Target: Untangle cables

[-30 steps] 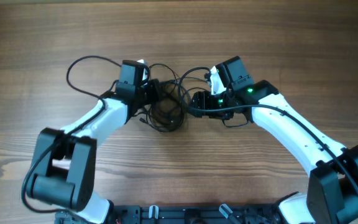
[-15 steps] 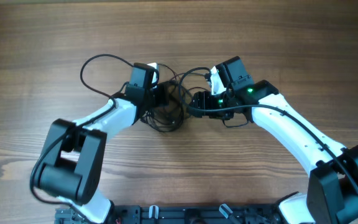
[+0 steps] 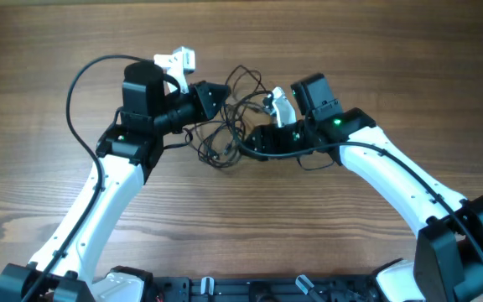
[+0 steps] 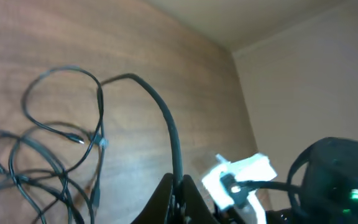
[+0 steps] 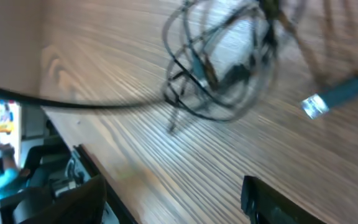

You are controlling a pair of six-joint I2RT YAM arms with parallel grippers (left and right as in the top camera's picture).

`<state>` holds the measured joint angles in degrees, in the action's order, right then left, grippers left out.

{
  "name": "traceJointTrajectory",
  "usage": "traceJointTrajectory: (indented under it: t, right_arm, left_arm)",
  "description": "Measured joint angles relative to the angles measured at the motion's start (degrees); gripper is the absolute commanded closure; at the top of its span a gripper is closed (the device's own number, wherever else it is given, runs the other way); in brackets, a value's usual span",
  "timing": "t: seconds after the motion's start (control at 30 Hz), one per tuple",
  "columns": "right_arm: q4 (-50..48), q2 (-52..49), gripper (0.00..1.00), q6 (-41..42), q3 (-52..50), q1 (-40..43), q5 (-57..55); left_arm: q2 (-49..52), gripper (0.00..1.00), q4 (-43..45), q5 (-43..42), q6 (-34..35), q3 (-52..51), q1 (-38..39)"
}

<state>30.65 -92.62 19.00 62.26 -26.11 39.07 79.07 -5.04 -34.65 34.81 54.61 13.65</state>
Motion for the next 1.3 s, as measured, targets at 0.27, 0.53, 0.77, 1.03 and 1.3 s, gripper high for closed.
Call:
traceJointTrajectory:
  t: [0.27, 0.53, 0.77, 1.03, 1.3]
  right_arm:
    - [-8.6, 0.0, 0.27, -1.1, 0.0, 0.0, 3.0]
    - [-15.0, 0.0, 0.35, -0.9, 0.0, -0.3, 3.6]
    - [-17.6, 0.0, 0.96, -0.9, 0.0, -0.5, 3.7]
    - [-13.9, 0.0, 0.96, 1.0, 0.0, -0.5, 4.4]
    - [-3.4, 0.3, 0.96, 0.2, 1.2, -0.5, 2.1]
  left_arm:
    - [0.1, 0.96, -0.1, -0.7, 11.8, 0.0, 0.0]
    - [0.1, 0.96, -0.1, -1.2, 30.0, 0.0, 0.0]
    - [0.1, 0.96, -0.1, -2.4, 39.3, 0.0, 0.0]
    - [0.1, 0.70, -3.3, -0.7, 35.9, 0.0, 0.0]
    - [0.2, 0.62, -24.3, 13.6, 22.6, -0.6, 0.0]
